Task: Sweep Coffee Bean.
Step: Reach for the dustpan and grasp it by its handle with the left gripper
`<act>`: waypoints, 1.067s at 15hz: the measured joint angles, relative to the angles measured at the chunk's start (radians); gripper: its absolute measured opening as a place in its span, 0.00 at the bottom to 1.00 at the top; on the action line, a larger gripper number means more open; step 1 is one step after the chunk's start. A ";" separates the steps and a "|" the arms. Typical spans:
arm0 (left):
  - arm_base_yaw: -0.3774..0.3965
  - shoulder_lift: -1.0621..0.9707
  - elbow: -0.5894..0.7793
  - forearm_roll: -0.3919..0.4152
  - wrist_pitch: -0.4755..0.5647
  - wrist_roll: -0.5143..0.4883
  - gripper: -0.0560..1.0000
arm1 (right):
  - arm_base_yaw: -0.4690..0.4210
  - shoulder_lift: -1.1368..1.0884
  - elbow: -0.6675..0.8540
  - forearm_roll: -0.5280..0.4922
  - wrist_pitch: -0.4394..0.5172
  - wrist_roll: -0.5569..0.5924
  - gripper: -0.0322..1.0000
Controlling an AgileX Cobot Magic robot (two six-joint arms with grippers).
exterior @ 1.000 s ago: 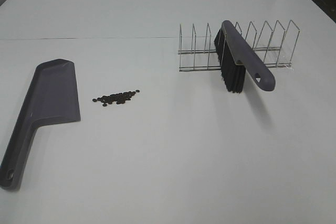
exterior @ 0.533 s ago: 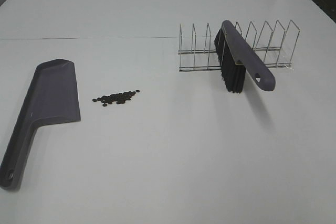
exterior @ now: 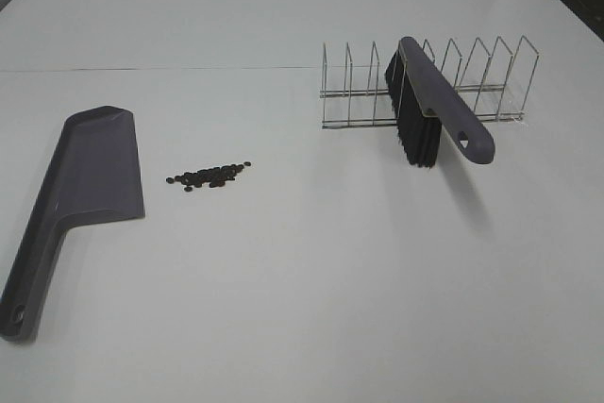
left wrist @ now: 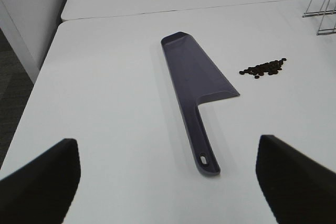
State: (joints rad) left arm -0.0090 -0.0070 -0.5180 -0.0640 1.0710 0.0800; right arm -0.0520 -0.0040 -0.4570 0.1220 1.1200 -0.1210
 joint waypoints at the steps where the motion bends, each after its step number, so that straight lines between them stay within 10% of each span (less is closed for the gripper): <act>1: -0.009 0.000 0.000 0.000 0.000 0.000 0.84 | 0.000 0.000 0.000 0.000 0.000 0.000 0.77; 16: -0.049 0.011 0.000 0.019 0.000 -0.012 0.83 | 0.000 0.000 0.000 0.000 0.000 0.000 0.77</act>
State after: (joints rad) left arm -0.0580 0.0040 -0.5180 -0.0450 1.0710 0.0680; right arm -0.0520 -0.0040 -0.4570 0.1220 1.1200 -0.1210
